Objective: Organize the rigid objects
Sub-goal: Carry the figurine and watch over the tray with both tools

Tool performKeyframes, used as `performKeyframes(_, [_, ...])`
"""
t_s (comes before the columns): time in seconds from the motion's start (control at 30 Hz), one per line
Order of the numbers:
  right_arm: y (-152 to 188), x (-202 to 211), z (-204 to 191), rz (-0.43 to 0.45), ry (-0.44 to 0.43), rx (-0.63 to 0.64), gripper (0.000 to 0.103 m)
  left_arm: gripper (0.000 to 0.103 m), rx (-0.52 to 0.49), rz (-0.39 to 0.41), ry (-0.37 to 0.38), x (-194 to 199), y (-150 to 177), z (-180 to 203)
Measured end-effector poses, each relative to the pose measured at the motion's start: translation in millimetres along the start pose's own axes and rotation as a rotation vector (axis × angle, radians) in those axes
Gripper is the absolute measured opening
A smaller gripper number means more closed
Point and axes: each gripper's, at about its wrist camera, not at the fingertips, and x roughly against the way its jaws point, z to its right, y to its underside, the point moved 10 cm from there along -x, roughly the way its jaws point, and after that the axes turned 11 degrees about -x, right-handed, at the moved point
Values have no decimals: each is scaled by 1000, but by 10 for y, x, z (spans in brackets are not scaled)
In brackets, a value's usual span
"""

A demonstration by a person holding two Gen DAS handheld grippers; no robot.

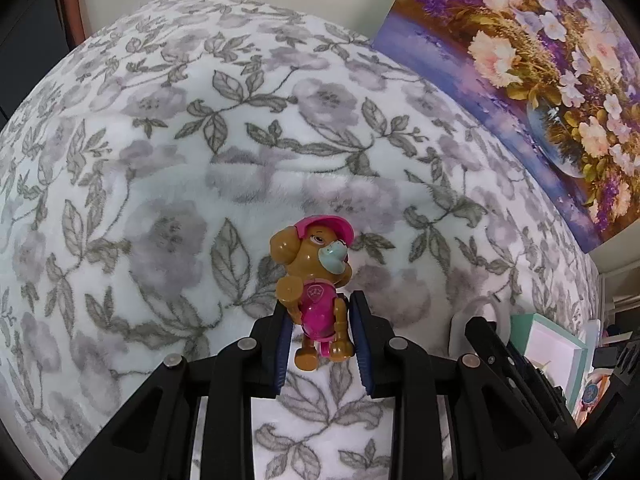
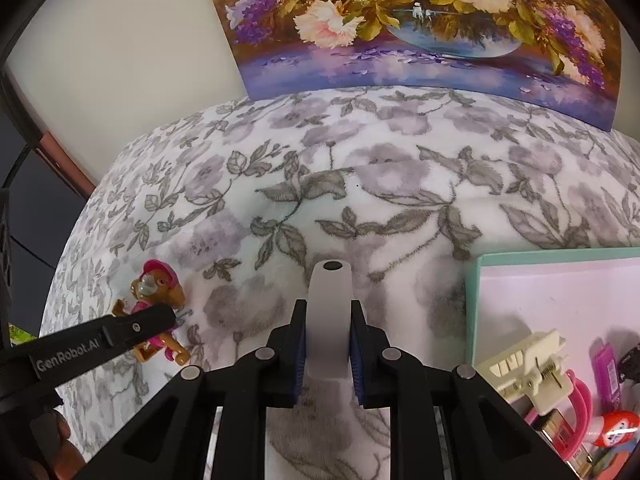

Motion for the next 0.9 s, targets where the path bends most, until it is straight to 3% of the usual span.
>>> performKeyframes(0.43, [14, 466, 120, 21, -14, -57, 20, 29, -57, 76, 4, 477, 19, 224])
performKeyframes(0.9, [214, 1165, 630, 43, 40, -155, 20, 29, -196, 142, 38, 958, 317, 757])
